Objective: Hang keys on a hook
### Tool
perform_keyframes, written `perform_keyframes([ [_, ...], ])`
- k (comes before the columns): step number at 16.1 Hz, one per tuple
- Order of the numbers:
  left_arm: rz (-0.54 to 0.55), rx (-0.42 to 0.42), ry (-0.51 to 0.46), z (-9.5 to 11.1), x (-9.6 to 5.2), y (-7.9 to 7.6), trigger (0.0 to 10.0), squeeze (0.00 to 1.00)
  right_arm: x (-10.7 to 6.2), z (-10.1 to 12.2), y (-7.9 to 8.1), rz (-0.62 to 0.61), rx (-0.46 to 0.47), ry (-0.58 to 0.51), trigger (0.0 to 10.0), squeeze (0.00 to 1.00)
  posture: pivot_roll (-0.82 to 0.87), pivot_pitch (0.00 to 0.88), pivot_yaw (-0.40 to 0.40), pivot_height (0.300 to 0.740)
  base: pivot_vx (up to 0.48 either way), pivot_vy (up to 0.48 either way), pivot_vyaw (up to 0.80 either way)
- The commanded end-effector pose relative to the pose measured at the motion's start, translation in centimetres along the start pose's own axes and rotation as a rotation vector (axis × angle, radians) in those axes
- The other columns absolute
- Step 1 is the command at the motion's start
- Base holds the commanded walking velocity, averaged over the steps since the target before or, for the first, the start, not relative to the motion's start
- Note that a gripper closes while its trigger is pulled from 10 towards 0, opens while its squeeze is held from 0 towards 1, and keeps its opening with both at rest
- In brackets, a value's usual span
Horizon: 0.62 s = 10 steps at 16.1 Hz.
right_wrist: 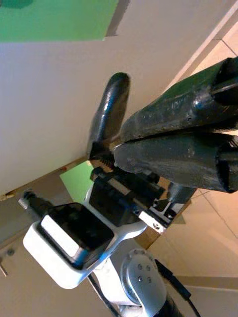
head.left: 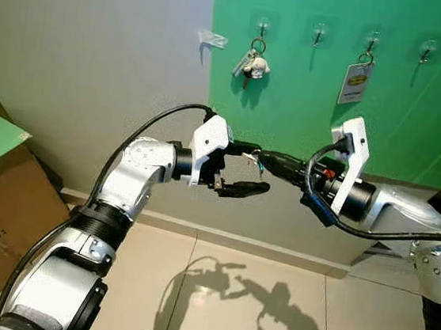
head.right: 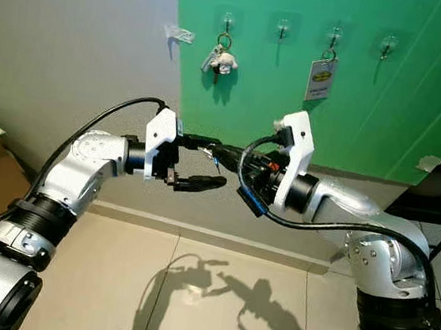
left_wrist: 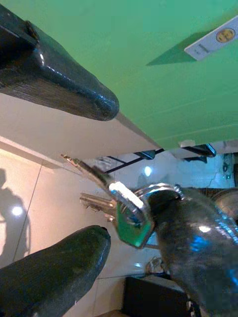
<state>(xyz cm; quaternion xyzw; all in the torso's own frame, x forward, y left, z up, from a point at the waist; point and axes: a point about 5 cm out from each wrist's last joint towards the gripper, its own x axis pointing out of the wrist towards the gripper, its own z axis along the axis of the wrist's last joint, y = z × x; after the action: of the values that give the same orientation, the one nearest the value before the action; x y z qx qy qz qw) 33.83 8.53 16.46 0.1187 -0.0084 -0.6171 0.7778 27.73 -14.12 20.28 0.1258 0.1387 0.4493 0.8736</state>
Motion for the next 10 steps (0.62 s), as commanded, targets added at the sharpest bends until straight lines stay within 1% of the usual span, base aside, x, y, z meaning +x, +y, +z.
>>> perform_keyframes([
  [1,0.007,0.026,-0.013,0.8,0.0,0.4,10.0,0.00,-0.3,-0.1,-0.4,-0.025,-0.008,0.013,10.0,0.00,-0.18,0.052,0.005,0.740,0.000,0.000,0.00],
  [3,-0.001,0.006,-0.002,0.3,0.4,0.1,10.0,0.00,-0.2,-0.3,-0.1,-0.016,-0.002,0.012,10.0,0.00,-0.18,0.056,0.004,0.740,0.000,0.000,0.00],
  [4,-0.003,0.005,0.001,0.2,0.5,0.0,3.7,0.00,-0.1,-0.2,-0.1,-0.014,-0.001,0.010,10.0,0.00,-0.18,0.056,0.004,0.740,0.000,0.000,0.00],
  [5,-0.010,-0.004,-0.005,0.2,0.6,-0.1,0.0,0.00,-0.1,-0.2,0.0,-0.011,0.000,0.007,10.0,0.00,-0.18,0.057,0.004,0.740,0.000,0.000,0.00],
  [6,-0.025,-0.036,-0.013,0.1,0.7,-0.2,0.0,0.00,0.0,0.1,0.4,0.003,0.000,-0.001,10.0,0.00,-0.18,0.057,0.003,0.740,0.000,0.000,0.00],
  [8,-0.038,-0.054,-0.022,0.1,0.9,-0.4,0.0,0.00,0.2,0.2,0.7,0.016,-0.001,-0.006,10.0,0.00,-0.18,0.057,0.002,0.740,0.000,0.000,0.00],
  [10,-0.027,-0.071,-0.051,0.4,0.9,-0.2,0.0,0.00,0.2,0.2,0.7,0.019,0.001,-0.008,10.0,0.00,-0.18,0.058,0.001,0.740,0.000,0.000,0.00],
])
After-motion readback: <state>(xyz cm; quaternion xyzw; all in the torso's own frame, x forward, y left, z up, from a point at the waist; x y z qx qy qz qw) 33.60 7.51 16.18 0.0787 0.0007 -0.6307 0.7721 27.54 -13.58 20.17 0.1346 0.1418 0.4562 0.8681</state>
